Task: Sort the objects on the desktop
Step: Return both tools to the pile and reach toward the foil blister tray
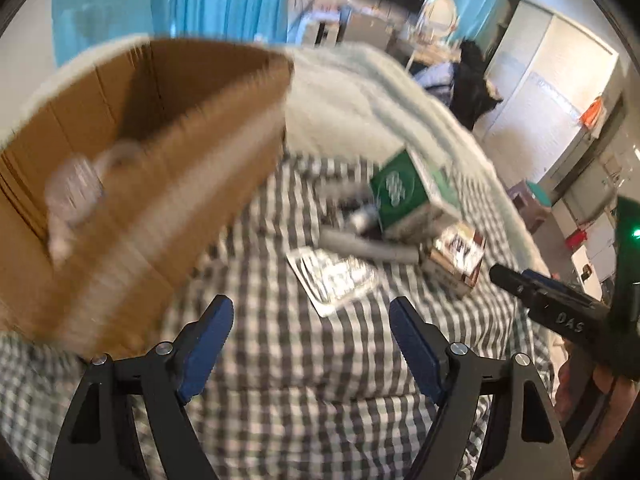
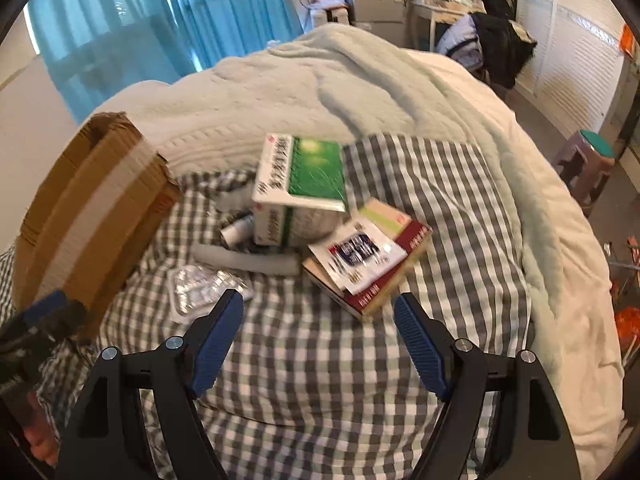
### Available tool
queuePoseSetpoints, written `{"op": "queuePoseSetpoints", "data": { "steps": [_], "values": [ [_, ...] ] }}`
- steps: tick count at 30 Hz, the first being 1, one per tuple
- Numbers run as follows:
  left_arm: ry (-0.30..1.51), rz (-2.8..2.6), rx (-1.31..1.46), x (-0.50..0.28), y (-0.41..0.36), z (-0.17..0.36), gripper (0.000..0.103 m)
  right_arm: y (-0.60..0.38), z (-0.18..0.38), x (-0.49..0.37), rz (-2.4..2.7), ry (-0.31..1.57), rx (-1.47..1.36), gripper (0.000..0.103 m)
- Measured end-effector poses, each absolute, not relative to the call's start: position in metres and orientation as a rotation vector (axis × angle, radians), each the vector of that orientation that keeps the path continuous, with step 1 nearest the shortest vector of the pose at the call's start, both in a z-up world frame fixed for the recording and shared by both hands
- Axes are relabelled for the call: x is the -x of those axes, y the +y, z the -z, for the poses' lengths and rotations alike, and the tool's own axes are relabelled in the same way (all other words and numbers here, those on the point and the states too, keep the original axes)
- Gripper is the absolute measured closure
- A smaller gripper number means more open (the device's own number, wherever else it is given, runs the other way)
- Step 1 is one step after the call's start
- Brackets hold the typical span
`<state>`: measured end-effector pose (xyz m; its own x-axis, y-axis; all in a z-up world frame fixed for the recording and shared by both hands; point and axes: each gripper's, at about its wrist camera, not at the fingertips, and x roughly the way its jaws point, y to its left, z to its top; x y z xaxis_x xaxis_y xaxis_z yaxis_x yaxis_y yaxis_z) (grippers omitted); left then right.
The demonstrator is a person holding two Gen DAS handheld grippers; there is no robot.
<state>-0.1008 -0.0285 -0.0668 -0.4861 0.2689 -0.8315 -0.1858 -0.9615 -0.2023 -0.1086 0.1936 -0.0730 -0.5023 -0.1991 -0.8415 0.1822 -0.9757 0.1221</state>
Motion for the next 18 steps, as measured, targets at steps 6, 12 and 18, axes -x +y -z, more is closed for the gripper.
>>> {"op": "queuePoseSetpoints", "data": {
  "steps": [6, 12, 18],
  "values": [
    [-0.038, -2.472, 1.522, 0.101, -0.008, 0.099, 0.020, 0.204, 0.089, 0.108, 2.535, 0.009, -1.433, 0.025],
    [0.045, -2.464, 1.526, 0.113, 0.006, 0.108, 0.020, 0.213, 0.095, 0.119, 2.550, 0.055, -1.399, 0.025],
    [0.168, -2.435, 1.454, 0.130, 0.023, 0.112, 0.020, 0.210, 0.093, 0.139, 2.579, 0.136, -1.299, 0.025]
  ]
}}
